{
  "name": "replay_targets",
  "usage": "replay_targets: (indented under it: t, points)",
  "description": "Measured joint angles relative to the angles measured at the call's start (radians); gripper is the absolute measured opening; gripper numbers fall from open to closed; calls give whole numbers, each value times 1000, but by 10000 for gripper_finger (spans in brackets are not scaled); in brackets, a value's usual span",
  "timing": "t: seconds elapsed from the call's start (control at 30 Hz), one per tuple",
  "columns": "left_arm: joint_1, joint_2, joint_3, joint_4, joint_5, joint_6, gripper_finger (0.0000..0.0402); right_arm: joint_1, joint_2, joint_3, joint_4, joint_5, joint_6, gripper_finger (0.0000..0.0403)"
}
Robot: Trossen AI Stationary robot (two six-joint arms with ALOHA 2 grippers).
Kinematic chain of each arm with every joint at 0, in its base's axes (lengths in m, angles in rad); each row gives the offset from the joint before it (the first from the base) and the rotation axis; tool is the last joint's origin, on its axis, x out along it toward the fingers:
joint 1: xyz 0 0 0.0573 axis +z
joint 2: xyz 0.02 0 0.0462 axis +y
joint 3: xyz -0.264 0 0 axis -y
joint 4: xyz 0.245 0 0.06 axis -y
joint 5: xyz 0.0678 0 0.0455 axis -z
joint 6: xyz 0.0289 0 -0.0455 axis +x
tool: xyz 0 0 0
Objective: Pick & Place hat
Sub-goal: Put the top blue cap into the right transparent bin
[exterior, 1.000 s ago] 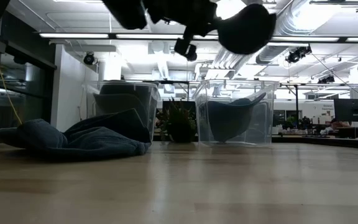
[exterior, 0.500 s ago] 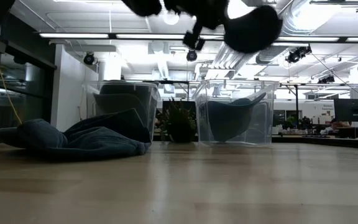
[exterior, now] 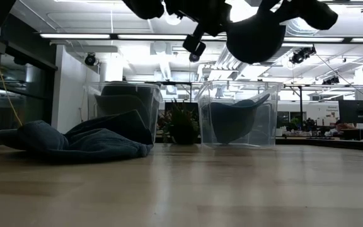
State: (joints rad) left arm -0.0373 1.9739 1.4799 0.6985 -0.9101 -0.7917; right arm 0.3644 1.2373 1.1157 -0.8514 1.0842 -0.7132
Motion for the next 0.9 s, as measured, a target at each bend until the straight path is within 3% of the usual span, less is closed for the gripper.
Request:
replay_targets:
  t: [0.67,0.9]
  points:
    - [7,0,0,-89,-32,-26,5,100,-68,-6,86,14,-50,129]
    - [7,0,0,-80,-20,-28,5,34,-77,-6,88,-79,-28,129]
